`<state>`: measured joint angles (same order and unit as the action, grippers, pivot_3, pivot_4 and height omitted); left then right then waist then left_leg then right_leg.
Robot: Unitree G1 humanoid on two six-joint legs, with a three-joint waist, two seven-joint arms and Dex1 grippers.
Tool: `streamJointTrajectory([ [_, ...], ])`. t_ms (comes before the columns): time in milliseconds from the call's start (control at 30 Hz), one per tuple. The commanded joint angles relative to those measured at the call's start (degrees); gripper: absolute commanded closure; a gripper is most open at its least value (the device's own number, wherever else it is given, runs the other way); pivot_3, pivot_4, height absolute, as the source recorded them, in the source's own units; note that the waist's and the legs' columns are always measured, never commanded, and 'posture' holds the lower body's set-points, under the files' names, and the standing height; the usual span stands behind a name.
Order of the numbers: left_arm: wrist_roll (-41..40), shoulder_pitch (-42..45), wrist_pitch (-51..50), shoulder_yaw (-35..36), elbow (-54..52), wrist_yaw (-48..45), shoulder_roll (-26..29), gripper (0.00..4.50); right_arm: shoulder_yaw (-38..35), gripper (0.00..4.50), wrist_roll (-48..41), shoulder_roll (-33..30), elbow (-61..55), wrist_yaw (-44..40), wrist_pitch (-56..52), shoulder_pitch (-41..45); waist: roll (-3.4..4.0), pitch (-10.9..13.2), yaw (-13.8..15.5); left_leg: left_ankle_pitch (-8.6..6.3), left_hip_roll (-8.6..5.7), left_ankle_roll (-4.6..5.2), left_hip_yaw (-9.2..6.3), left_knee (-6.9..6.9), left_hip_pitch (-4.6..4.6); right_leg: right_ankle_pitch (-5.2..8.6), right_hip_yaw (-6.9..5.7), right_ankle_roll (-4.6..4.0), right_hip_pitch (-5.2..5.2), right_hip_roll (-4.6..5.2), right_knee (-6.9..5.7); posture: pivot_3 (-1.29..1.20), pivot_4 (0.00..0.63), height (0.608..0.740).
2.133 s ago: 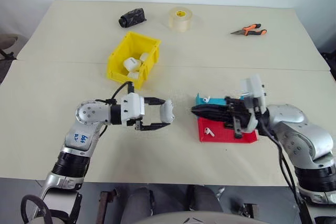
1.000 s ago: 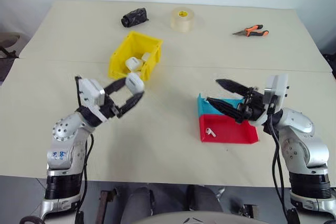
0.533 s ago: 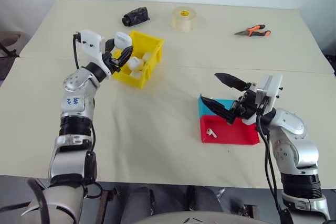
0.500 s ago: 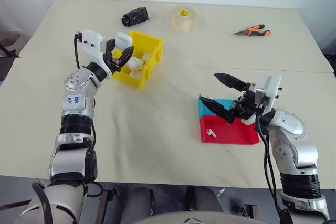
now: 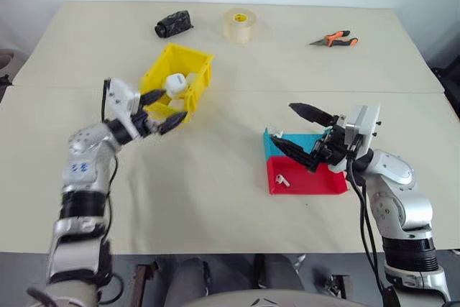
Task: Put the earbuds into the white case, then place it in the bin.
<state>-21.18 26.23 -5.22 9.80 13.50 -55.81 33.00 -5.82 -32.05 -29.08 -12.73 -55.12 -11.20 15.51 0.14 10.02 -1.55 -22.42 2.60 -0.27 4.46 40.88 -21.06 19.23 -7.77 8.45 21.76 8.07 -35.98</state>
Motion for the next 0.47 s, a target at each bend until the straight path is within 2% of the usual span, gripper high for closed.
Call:
streamJointTrajectory([
  [33, -3.73, -9.02, 3.76, 2.76, -11.79, -5.94, 3.24, 0.01, -0.69, 0.0, -0.61, -3.4, 2.04, -5.23, 0.52, 0.53, 0.0, 0.0, 0.09, 0.0, 0.0, 0.0, -0.02, 0.01, 0.0, 0.0, 0.01, 0.0, -0.01, 0.0, 0.01, 0.0, 0.15, 0.74],
  [200, -1.6, -19.13, 7.67, 5.91, -19.02, -4.11, 5.7, 0.01, -0.62, 0.0, 0.91, -6.7, 5.93, -10.69, 3.61, 0.76, 0.0, 0.0, 0.9, 0.0, 0.06, 0.0, -0.02, 0.11, 0.0, 0.0, 0.04, 0.0, -0.08, 0.01, 0.03, 0.0, 0.15, 0.74],
  [333, 1.8, -22.15, 13.15, 6.65, -19.45, -0.04, 4.53, 0.01, -0.36, 0.0, 2.34, -8.21, 8.69, -14.84, 7.14, 0.27, 0.0, 0.0, 1.77, 0.0, 0.05, 0.0, 0.03, 0.13, 0.03, 0.0, 0.11, 0.0, -0.1, 0.02, 0.03, 0.0, 0.15, 0.74],
  [467, 1.78, -20.92, 13.33, 5.27, -19.46, 2.22, 3.49, 0.01, -0.45, 0.0, 3.62, -8.71, 11.57, -16.93, 9.88, 0.28, 0.0, 0.0, 1.9, 0.0, 0.01, 0.01, 0.04, 0.13, 0.02, 0.0, 0.08, 0.0, -0.1, 0.05, 0.03, 0.0, 0.15, 0.74],
])
